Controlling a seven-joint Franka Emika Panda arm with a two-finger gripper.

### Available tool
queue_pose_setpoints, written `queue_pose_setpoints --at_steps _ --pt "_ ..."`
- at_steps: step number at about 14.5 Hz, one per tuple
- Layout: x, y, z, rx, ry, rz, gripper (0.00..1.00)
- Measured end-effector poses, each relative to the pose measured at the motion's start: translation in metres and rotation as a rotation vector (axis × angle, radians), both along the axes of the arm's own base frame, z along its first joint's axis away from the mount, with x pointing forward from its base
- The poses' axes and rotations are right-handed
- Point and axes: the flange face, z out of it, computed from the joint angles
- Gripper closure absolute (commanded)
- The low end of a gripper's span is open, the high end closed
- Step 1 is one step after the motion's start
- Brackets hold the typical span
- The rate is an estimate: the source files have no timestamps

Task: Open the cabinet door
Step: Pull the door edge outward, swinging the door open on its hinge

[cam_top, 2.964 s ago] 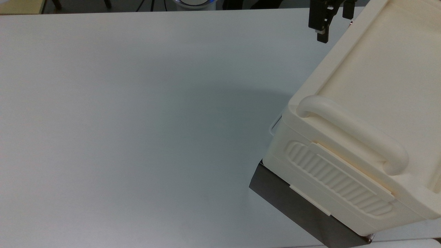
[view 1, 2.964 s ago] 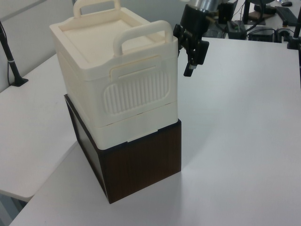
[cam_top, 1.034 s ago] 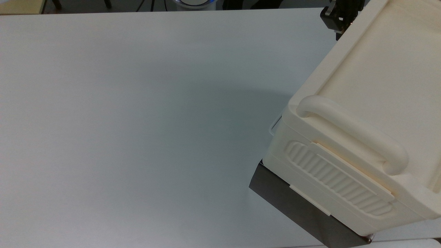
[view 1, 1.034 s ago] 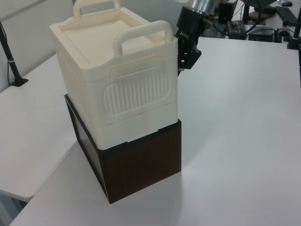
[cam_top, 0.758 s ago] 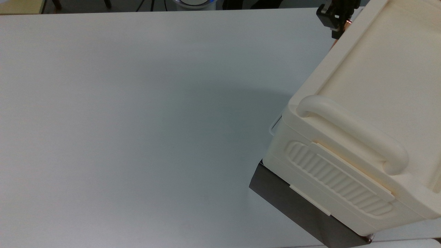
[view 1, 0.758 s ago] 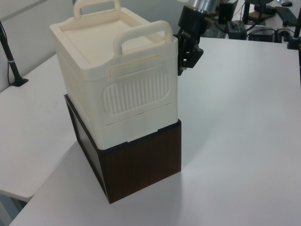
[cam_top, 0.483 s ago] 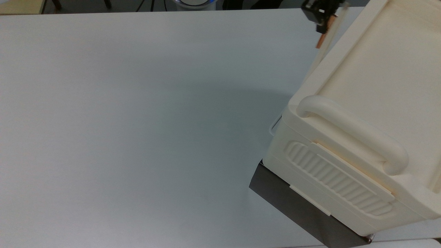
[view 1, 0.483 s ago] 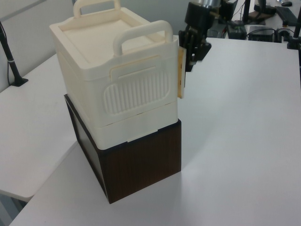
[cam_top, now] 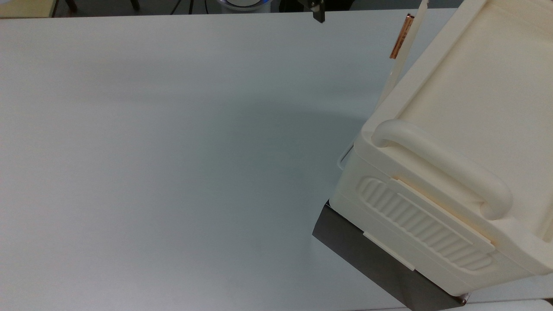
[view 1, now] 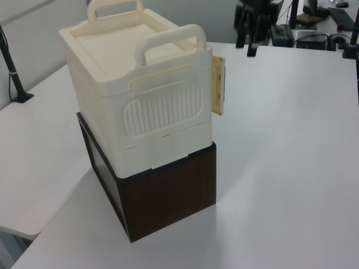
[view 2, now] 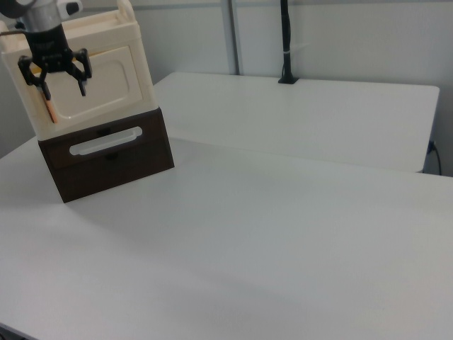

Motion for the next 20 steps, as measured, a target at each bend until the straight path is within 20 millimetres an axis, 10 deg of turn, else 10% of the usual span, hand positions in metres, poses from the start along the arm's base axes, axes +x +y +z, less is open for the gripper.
queue_pose_setpoints --at_steps 12,20 --pt "-0.041 0.097 0.061 0.156 -0.188 0.159 0.0" --pt "-0.023 0.128 0.024 0.169 -0.172 0.173 0.0"
